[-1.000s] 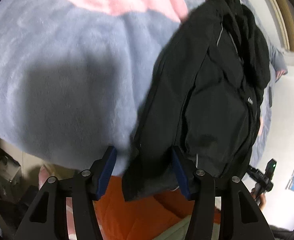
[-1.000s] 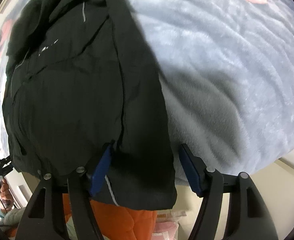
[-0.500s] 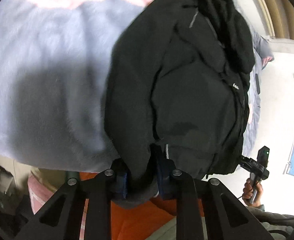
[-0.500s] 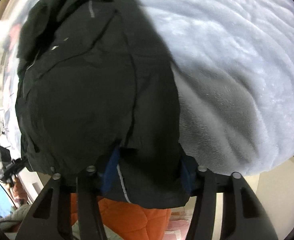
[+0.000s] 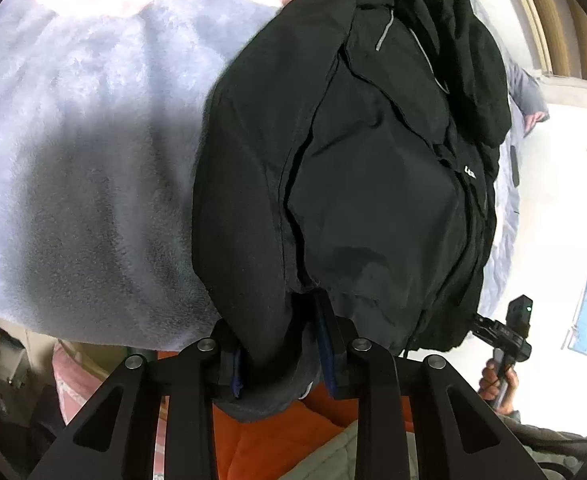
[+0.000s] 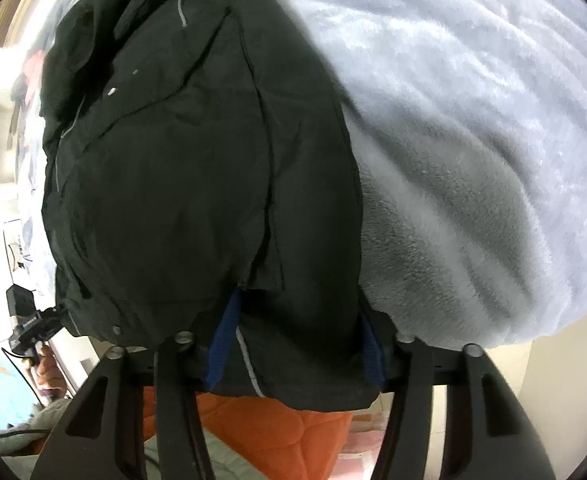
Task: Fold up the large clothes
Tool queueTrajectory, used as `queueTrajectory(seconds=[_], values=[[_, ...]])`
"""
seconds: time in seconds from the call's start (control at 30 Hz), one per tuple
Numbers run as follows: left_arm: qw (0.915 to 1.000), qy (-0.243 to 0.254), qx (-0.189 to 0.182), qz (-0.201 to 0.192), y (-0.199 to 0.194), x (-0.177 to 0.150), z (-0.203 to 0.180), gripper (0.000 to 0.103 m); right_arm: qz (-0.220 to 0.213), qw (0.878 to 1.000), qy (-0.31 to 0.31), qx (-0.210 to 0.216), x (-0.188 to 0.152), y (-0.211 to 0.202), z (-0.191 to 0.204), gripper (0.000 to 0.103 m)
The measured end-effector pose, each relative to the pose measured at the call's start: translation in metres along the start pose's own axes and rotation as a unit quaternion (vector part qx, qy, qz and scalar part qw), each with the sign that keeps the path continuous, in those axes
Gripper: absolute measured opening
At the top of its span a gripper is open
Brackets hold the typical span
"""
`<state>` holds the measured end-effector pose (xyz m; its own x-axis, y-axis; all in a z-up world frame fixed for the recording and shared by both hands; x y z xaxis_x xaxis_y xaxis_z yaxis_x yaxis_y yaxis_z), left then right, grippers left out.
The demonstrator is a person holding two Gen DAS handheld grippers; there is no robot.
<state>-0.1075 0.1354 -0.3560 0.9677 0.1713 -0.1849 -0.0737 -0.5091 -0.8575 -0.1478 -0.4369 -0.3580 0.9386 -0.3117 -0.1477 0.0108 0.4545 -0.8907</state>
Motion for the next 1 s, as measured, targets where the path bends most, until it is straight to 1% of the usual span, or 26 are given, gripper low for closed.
queueTrajectory(seconds=[0.03, 0.07, 0.1, 0.13, 0.17, 0.23, 0.33, 0.5, 0.63, 0.73, 0.8, 0.9, 1.0], values=[[1.0000, 0.000, 0.003, -0.004, 0.001, 0.000, -0.004, 0.028, -0.003, 1.000, -0.001, 0.005, 0.001, -0.003, 0.002, 0.042], [0.9999, 0.005, 0.009, -0.011, -0.001, 0.001, -0.008, 0.024, -0.007, 1.000, -0.001, 0.016, 0.002, -0.007, 0.007, 0.032], [0.9997, 0.013, 0.013, -0.019, -0.004, 0.002, -0.013, 0.021, -0.011, 1.000, 0.001, 0.027, 0.003, -0.011, 0.012, 0.026], [0.9995, 0.017, 0.012, -0.024, -0.006, 0.003, -0.016, 0.015, -0.016, 0.999, 0.002, 0.032, 0.004, -0.015, 0.017, 0.021], [0.9992, 0.020, 0.007, -0.033, -0.012, 0.006, -0.022, 0.015, -0.018, 0.999, 0.000, 0.030, 0.005, -0.019, 0.018, 0.019], [0.9984, 0.019, -0.009, -0.052, -0.025, 0.014, -0.032, 0.015, -0.022, 0.999, -0.004, 0.027, 0.008, -0.026, 0.028, 0.018], [0.9957, 0.028, -0.036, -0.080, -0.045, 0.027, -0.052, 0.015, -0.036, 0.998, -0.011, 0.040, 0.017, -0.041, 0.044, 0.017], [0.9891, 0.056, -0.060, -0.122, -0.077, 0.049, -0.088, 0.015, -0.084, 0.993, -0.015, 0.084, 0.045, -0.082, 0.067, 0.017], [0.9797, 0.070, -0.086, -0.167, -0.112, 0.076, -0.110, 0.015, -0.120, 0.987, -0.024, 0.103, 0.067, -0.111, 0.082, 0.017], [0.9693, 0.067, -0.109, -0.210, -0.141, 0.101, -0.125, 0.015, -0.149, 0.982, -0.033, 0.115, 0.087, -0.134, 0.093, 0.017], [0.9615, 0.069, -0.111, -0.242, -0.162, 0.121, -0.133, 0.015, -0.169, 0.977, -0.037, 0.125, 0.103, -0.147, 0.102, 0.017], [0.9542, 0.074, -0.100, -0.272, -0.182, 0.150, -0.149, 0.015, -0.207, 0.967, -0.044, 0.142, 0.137, -0.173, 0.118, 0.017], [0.9478, 0.078, -0.091, -0.295, -0.194, 0.177, -0.170, 0.015, -0.237, 0.960, -0.056, 0.140, 0.174, -0.194, 0.138, 0.017]])
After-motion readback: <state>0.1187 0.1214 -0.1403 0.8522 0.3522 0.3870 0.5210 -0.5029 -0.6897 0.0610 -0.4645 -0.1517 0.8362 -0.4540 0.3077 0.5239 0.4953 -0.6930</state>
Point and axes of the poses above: each gripper's, at about its wrist camera, not at the fingertips, and y roughly the way its jaws point, z to its left, x to its top, the point moved 7 cm from there along y, roughly the way its jaws point, and after that the axes turned 4 degrees about x, right-handed, at the moved point
